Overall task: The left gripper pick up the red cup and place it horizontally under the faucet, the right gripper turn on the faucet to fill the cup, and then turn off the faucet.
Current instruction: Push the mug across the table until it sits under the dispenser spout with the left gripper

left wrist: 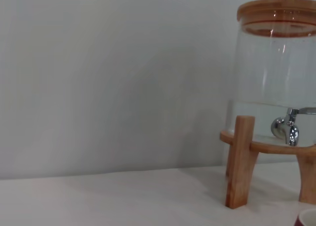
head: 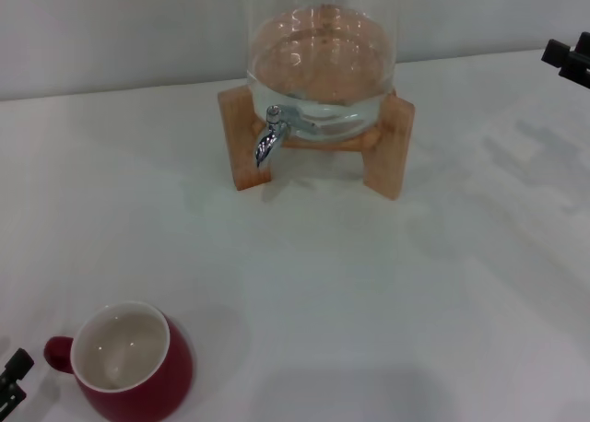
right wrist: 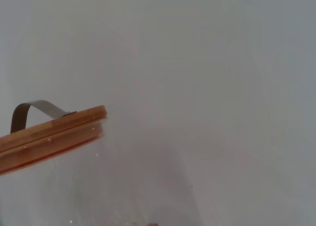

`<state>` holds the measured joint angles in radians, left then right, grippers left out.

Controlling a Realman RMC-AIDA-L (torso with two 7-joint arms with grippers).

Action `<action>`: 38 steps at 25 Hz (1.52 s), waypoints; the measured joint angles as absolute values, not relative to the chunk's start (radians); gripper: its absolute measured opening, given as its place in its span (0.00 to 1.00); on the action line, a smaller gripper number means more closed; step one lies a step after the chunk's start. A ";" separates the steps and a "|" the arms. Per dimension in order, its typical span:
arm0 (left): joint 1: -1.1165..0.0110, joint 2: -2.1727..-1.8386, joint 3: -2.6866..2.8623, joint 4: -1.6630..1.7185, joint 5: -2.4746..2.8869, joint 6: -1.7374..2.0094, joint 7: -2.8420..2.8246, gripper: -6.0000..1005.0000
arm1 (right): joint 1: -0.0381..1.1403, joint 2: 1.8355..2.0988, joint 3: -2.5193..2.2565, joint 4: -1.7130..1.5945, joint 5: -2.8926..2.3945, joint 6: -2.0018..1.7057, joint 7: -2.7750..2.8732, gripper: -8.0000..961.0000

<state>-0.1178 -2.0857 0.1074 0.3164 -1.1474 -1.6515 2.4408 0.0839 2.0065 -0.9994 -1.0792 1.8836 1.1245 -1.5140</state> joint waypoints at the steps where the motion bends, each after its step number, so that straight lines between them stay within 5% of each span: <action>1: -0.116 -2.085 0.107 0.313 -1.147 -1.651 2.445 0.77 | 0.085 2.006 -0.999 -1.079 1.884 1.124 -1.514 0.76; 38: -0.186 -2.082 0.115 0.282 -1.085 -1.516 2.476 0.75 | 0.106 2.008 -0.975 -1.071 1.884 1.124 -1.515 0.76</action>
<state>-0.1857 -2.0817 0.1151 0.2822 -1.0854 -1.5164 2.4762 0.1056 2.0078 -0.9750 -1.0709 1.8837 1.1243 -1.5149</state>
